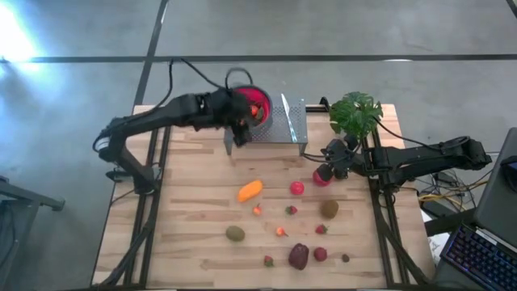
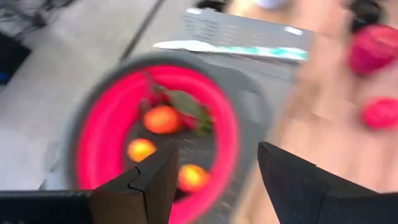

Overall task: Pick & Place Fruit
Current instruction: Put the left brown kiwi into the red strainer bowl on the shelf

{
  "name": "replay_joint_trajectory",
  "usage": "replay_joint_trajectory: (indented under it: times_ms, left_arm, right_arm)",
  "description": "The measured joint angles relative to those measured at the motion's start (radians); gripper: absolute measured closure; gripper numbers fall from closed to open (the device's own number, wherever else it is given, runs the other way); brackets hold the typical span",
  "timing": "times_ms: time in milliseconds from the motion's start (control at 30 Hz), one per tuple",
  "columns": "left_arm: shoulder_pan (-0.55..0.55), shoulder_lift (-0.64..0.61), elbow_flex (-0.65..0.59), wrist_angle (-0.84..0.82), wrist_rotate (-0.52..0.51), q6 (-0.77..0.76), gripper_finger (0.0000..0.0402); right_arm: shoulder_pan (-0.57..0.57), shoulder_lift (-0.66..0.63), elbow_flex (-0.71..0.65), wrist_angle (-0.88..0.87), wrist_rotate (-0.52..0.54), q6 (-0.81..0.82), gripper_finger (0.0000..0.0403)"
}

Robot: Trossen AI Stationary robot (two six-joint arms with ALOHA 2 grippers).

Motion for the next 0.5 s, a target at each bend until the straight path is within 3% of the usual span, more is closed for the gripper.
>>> replay_joint_trajectory:
  times_ms: [233, 500]
  left_arm:
    - [-0.245, 0.001, -0.018, -0.067, -0.02, -0.074, 0.0179]
    - [-0.524, 0.002, -0.122, -0.048, -0.092, -0.15, 0.0179]
  right_arm:
    - [0.0, 0.0, 0.0, 0.0, 0.0, 0.0, 0.0394]
    - [0.0, 0.0, 0.0, 0.006, 0.0, 0.002, 0.0394]
